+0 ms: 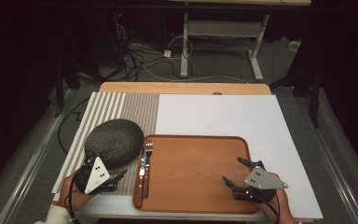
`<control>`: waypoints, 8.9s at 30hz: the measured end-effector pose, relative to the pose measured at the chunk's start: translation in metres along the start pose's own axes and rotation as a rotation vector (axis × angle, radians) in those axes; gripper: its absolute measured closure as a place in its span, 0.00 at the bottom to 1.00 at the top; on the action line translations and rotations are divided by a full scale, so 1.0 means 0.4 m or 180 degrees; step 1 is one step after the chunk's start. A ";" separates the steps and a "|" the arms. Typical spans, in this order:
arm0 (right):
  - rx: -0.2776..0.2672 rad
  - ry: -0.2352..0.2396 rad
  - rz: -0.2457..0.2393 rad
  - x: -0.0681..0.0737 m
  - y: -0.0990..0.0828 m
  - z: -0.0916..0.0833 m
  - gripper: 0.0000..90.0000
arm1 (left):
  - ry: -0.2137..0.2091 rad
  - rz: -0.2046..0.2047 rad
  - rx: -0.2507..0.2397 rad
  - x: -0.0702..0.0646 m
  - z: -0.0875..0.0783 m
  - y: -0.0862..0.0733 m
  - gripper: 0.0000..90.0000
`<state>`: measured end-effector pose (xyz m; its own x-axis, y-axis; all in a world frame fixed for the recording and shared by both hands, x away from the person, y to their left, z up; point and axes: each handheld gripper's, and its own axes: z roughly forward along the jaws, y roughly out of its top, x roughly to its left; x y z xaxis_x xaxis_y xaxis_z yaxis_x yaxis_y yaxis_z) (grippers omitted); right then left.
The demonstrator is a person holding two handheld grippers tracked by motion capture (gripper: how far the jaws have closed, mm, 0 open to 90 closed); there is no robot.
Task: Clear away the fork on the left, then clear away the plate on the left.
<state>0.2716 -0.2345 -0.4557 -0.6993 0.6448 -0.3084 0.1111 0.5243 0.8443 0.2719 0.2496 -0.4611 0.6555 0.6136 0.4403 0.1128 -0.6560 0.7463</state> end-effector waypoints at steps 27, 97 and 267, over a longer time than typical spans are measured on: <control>-0.0013 0.0077 -0.0022 0.000 0.012 0.024 0.26 | 0.0042 -0.0105 0.0407 -0.014 -0.066 -0.111 0.20; 0.0112 0.0145 -0.0094 0.024 0.002 0.026 0.28 | 0.1009 0.2195 0.1206 0.018 0.097 -0.156 0.86; 0.0117 0.0015 -0.0064 0.024 -0.005 0.005 0.29 | -0.0843 0.0765 -0.0145 -0.198 0.182 0.228 0.30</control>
<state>0.2659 -0.2282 -0.4612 -0.7050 0.6313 -0.3230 0.1228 0.5573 0.8212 0.2847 0.1090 -0.4643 0.8306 0.3052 0.4657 -0.0976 -0.7437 0.6614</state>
